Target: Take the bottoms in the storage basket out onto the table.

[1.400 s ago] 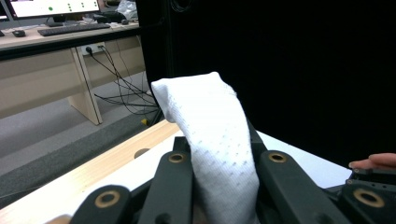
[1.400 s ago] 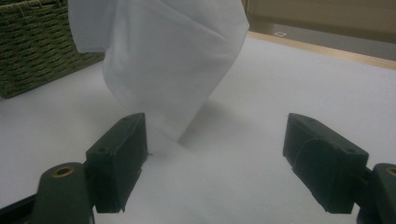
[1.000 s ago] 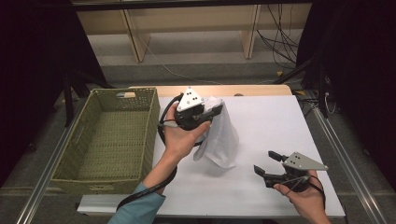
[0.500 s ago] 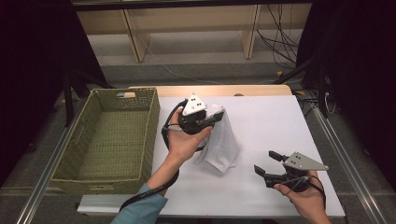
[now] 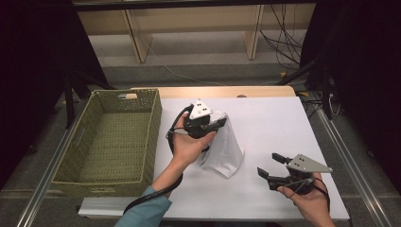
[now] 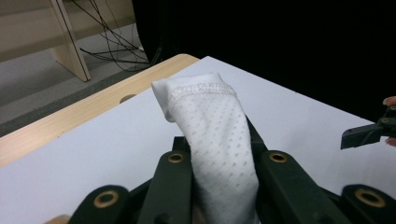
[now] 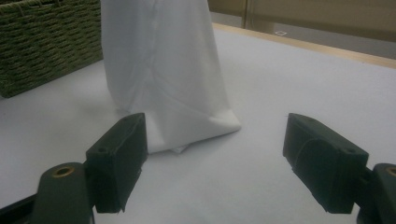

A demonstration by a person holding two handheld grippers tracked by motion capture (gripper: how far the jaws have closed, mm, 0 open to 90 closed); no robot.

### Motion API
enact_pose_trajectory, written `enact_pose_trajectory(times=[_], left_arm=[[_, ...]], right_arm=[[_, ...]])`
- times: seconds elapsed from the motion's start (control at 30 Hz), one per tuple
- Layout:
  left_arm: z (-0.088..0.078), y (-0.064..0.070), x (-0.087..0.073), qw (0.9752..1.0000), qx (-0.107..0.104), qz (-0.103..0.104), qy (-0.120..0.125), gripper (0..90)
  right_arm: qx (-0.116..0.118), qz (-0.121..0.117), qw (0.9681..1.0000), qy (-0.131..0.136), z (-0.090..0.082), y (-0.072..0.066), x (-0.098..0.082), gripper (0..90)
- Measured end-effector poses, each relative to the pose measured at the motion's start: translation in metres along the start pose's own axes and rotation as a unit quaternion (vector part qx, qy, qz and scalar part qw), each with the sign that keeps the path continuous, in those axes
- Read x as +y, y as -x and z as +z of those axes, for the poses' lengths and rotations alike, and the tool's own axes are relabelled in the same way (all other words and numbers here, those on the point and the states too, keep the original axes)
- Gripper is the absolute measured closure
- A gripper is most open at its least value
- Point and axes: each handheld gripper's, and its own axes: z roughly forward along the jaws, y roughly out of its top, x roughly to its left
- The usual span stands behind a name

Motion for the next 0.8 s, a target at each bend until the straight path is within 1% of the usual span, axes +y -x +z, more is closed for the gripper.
enact_pose_trajectory(times=[0.1,0.17,0.27,0.4,0.43,0.53,0.63,0.8], left_arm=[[0.004,-0.001,-0.004,0.9999,0.001,0.003,-0.010,79.4],[0.007,0.000,-0.006,0.9999,0.001,0.001,-0.013,79.4],[0.012,-0.001,-0.012,0.9997,0.000,0.003,-0.024,79.3],[0.021,0.000,-0.021,0.9990,-0.002,0.001,-0.044,79.2],[0.022,-0.001,-0.023,0.9988,-0.002,0.003,-0.049,79.2],[0.029,-0.003,-0.031,0.9980,-0.001,-0.003,-0.063,79.0],[0.033,-0.005,-0.037,0.9974,0.002,-0.009,-0.072,78.8],[0.039,-0.008,-0.045,0.9959,0.001,-0.014,-0.089,78.5]], right_arm=[[0.000,0.001,1.0000,0.000,0.000,0.000,0.000,23.0],[0.000,0.001,1.0000,0.000,0.000,0.000,0.000,23.0],[0.001,0.000,1.0000,-0.001,0.000,0.000,0.000,23.1],[0.002,0.000,1.0000,-0.002,0.000,0.000,0.000,23.0],[0.002,0.000,1.0000,-0.001,0.000,0.000,0.000,23.0],[0.002,0.001,1.0000,-0.001,0.000,0.000,0.000,23.1],[0.001,0.000,1.0000,-0.003,0.000,0.000,0.000,23.1],[0.001,-0.001,1.0000,-0.003,0.000,0.000,-0.001,23.0]])
